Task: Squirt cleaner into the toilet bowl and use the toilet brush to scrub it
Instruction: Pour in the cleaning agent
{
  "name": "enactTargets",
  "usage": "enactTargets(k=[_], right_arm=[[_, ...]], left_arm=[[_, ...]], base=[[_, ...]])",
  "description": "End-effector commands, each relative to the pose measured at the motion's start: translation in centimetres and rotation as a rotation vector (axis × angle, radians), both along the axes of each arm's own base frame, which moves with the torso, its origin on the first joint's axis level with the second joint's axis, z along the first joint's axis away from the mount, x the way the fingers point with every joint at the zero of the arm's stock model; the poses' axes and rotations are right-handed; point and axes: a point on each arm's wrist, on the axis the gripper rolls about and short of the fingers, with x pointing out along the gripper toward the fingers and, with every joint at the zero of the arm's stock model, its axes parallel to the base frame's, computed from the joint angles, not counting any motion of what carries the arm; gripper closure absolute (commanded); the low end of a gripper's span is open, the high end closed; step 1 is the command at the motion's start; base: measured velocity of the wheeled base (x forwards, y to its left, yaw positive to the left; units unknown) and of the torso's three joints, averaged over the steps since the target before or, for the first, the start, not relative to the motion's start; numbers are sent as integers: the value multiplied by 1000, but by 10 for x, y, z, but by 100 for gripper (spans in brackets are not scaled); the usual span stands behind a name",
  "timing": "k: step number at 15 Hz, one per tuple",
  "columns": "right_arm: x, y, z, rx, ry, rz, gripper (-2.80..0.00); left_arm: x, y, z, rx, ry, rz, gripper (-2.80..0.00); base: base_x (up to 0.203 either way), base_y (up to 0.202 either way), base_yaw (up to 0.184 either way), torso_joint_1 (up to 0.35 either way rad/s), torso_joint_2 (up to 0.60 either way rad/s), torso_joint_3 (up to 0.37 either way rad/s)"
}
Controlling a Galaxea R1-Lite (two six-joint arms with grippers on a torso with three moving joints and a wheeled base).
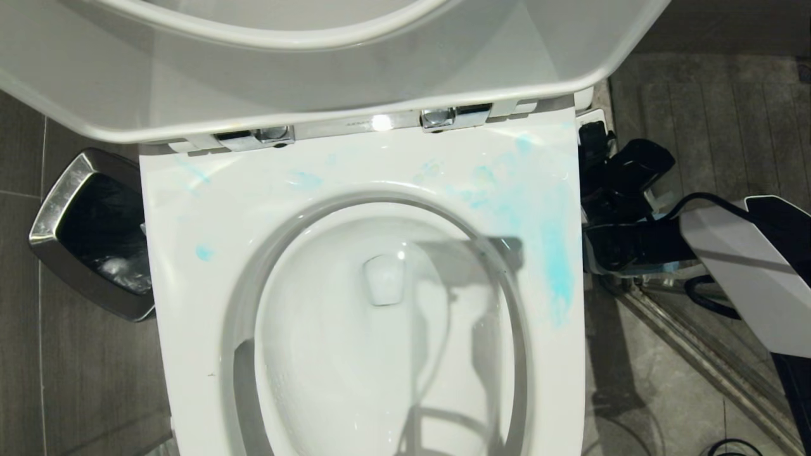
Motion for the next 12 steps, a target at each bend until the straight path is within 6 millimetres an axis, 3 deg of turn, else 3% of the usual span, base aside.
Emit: enactTargets(k=[1,12], right_arm=[[-3,2,5,4,-19,3,0],[-12,17,5,22,-11,43,0]], left_arm=[[0,0,0,0,0,0,0],[0,0,0,0,0,0,0]], base=[[0,0,0,0,0,0],[0,0,0,0,0,0]])
